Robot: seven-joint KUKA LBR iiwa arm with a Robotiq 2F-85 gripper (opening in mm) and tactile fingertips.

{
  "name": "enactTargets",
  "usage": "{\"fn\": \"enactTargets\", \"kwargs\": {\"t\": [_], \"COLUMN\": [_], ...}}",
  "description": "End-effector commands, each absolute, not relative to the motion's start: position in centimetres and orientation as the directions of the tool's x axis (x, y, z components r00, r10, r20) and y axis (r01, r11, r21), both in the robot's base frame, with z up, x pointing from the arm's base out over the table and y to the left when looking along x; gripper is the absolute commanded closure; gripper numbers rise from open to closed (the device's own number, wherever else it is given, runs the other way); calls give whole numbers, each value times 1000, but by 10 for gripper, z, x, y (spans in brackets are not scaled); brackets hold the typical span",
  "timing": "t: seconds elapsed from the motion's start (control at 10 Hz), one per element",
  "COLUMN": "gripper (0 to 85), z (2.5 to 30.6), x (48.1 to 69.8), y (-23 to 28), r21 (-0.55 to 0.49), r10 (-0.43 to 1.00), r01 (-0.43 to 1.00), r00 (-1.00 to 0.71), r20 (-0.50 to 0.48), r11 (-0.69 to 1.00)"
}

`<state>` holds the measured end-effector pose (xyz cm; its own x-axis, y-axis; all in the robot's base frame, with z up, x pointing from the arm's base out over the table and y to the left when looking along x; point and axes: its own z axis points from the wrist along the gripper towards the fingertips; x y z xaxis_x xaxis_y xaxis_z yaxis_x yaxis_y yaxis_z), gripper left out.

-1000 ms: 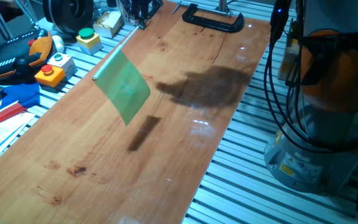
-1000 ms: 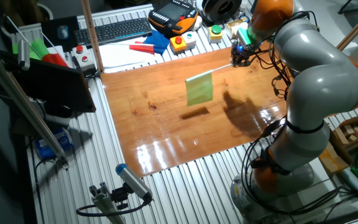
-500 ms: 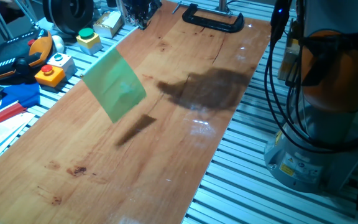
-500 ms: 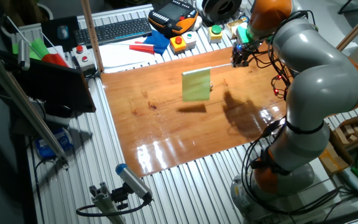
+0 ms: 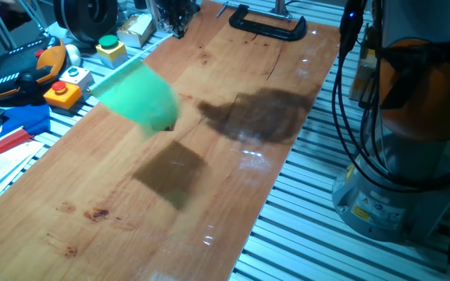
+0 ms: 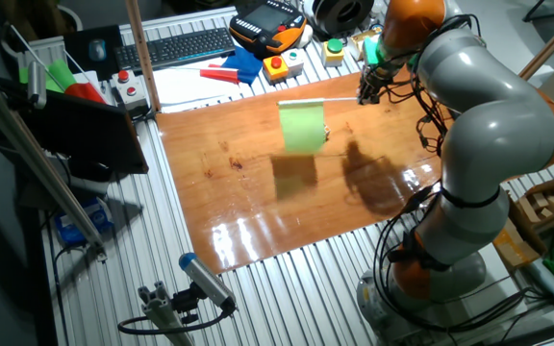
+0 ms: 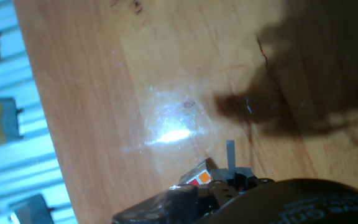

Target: Wave the flag

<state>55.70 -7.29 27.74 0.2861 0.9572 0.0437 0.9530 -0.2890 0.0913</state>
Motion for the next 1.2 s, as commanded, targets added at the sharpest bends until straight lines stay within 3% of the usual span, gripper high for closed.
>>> {"fn": "enactTargets", "kwargs": {"t": [0.0, 0.7, 0.9, 1.1], "gripper": [843, 843, 843, 843], "z": [278, 278, 279, 279], "x": [557, 556, 556, 555], "y": [-73, -73, -75, -75], "r21": [93, 69, 73, 78], "r10": [385, 340, 438, 660], "r01": [381, 340, 439, 659], "r00": [922, 940, 898, 751], "r20": [40, -20, -28, -21], "r11": [-920, -938, -896, -748]}}
